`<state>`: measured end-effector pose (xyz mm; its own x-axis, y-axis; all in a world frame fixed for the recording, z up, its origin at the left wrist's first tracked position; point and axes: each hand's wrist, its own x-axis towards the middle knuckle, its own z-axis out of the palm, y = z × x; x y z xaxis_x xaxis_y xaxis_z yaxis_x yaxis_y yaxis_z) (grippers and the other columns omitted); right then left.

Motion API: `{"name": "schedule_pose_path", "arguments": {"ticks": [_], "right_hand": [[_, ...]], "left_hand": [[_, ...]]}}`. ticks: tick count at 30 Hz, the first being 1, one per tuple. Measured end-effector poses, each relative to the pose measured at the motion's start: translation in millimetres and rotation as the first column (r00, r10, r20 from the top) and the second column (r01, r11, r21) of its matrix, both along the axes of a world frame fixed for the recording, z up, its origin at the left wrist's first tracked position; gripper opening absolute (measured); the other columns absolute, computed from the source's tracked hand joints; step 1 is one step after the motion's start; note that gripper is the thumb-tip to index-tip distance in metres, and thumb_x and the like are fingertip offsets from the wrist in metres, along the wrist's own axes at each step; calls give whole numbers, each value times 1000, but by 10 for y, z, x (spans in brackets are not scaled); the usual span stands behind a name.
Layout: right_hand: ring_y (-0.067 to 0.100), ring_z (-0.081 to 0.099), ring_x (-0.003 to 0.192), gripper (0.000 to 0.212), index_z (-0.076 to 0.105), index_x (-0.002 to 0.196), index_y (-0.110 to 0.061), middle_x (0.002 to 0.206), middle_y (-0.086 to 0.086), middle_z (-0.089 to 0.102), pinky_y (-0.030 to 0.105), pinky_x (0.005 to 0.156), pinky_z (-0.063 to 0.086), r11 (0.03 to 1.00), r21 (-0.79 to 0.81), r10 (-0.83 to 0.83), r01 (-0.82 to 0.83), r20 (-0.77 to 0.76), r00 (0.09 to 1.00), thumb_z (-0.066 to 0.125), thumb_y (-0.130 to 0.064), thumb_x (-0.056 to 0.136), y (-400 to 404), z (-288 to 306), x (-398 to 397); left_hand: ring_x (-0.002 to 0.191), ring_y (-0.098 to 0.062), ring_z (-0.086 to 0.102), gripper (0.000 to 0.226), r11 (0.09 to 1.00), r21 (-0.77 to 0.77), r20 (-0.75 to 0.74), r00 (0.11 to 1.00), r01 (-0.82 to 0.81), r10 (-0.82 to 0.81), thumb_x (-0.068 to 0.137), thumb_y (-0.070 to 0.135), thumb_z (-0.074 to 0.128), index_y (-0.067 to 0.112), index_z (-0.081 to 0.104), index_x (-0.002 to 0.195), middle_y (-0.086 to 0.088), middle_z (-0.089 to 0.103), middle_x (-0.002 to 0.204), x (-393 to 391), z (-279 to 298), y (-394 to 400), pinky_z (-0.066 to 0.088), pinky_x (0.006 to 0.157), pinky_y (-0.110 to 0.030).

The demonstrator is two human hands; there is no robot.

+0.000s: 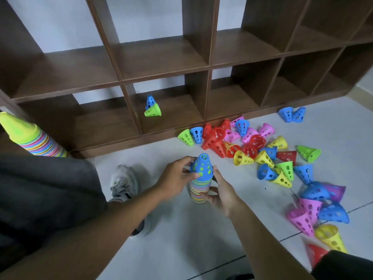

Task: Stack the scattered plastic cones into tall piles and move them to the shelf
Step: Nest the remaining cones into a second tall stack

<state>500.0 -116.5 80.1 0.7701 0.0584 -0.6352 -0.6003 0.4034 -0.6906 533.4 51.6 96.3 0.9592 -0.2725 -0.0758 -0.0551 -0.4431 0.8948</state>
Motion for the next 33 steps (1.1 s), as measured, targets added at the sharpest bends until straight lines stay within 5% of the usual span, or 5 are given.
{"name": "schedule_pose_path", "arguments": {"ticks": [15,18,24,28,33], "right_hand": [[26,67,101,48,67,121,-18,122,8,66,35,75,60,997,31,77,-77,-23,997,56,-56,93,582,-124,1060],[28,67,106,47,68,122,-21,123,9,68,41,87,58,993,38,109,-108,-17,994,61,-56,90,563,-164,1162],[29,69,105,43,66,124,-22,117,7,72,49,91,57,978,7,211,-211,13,978,67,-47,89,423,-136,1301],[26,62,114,51,62,126,-22,124,5,66,42,92,55,955,-216,209,-205,-4,978,63,-56,88,398,-67,1507],[20,61,112,20,62,109,-30,123,0,64,42,96,54,921,-379,158,-95,139,978,63,-43,93,354,-176,1848]], "left_hand": [[110,-15,66,32,995,-48,-17,996,92,-93,86,18,76,19,71,118,2,73,114,1151,41,908,53,90,-30],[94,-8,69,25,988,-75,-99,985,137,-144,87,10,75,15,71,111,-9,73,106,1377,97,995,54,84,-27],[73,-12,67,15,987,-14,-239,958,159,-158,93,8,68,7,68,108,3,74,77,1747,133,1102,48,62,-20],[63,-6,64,16,998,22,-182,982,51,-46,86,15,77,6,71,97,-1,71,74,1974,20,1150,47,60,-22],[99,-19,65,30,952,224,121,975,-207,184,82,22,80,14,70,109,-3,67,110,2349,-172,1203,52,82,-28]]}}
